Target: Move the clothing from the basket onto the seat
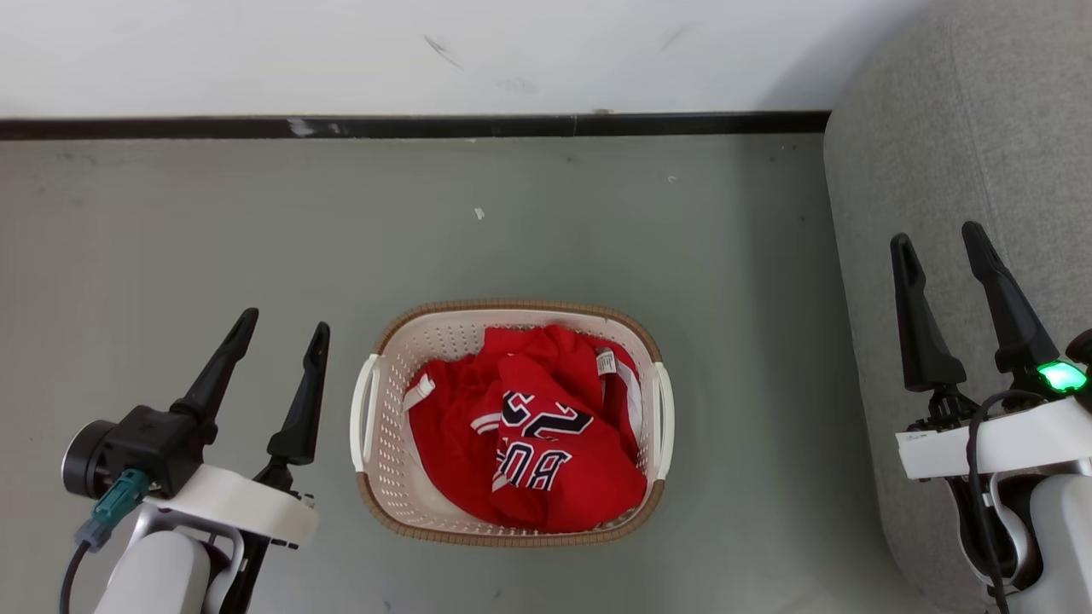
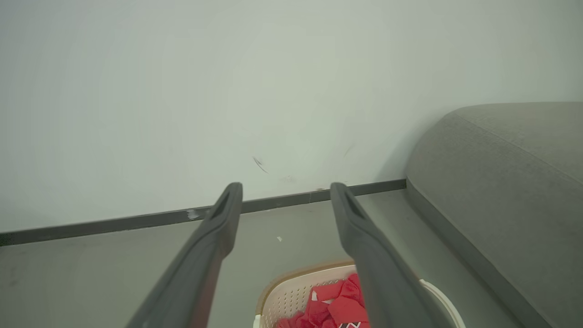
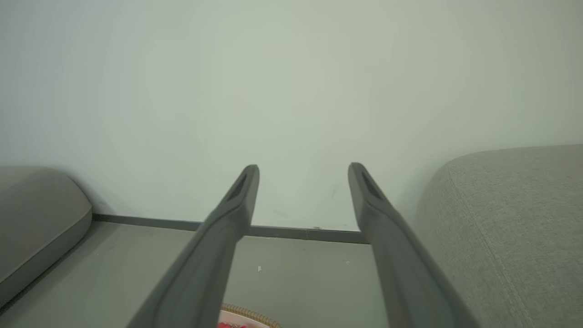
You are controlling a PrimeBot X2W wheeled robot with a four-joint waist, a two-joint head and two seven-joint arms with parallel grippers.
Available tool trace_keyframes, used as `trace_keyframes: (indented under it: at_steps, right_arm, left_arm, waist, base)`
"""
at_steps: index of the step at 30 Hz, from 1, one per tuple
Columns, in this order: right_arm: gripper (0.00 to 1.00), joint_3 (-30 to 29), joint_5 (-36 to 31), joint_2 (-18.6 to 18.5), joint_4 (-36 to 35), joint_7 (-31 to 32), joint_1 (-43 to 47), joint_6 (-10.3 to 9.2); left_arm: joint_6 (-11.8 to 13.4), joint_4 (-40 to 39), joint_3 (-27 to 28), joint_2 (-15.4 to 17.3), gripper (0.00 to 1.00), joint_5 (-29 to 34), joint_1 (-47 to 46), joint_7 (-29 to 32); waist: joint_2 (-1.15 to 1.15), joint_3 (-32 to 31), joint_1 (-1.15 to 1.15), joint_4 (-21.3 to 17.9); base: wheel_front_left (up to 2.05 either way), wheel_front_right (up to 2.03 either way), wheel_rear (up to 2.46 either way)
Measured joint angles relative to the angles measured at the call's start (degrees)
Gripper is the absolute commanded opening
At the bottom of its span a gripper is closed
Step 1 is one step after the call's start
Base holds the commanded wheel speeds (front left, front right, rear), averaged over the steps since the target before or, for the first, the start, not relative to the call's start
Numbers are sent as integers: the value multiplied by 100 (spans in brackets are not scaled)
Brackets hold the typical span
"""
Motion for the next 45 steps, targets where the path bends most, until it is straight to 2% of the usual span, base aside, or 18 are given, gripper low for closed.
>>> trace_keyframes:
  at_steps: [19, 29, 39, 45]
  right_arm:
    - [100, 12, 0, 111, -236, -1, -534, 0]
    - [100, -47, 229, 278, -468, -2, -977, 0]
    - [100, -105, 522, 360, -614, -16, -1287, 0]
    - [100, -90, 720, 385, -720, -16, -1466, 0]
  left_arm:
    - [-101, 630, -683, -165, 100, -10, -698, 31]
    - [-146, 1173, -1236, -241, 100, 24, -1310, 341]
    - [-152, 1769, -1416, -288, 100, 31, -1812, 643]
    - [-152, 2150, -1658, -200, 100, -1, -2111, 944]
  waist:
    - [0, 968, 0, -244]
    - [0, 1484, 0, -396]
    - [0, 1965, 0, -567]
    - [0, 2235, 0, -682]
  base:
    - [0, 0, 0]
    - [0, 0, 0]
    - [0, 0, 0]
    - [0, 0, 0]
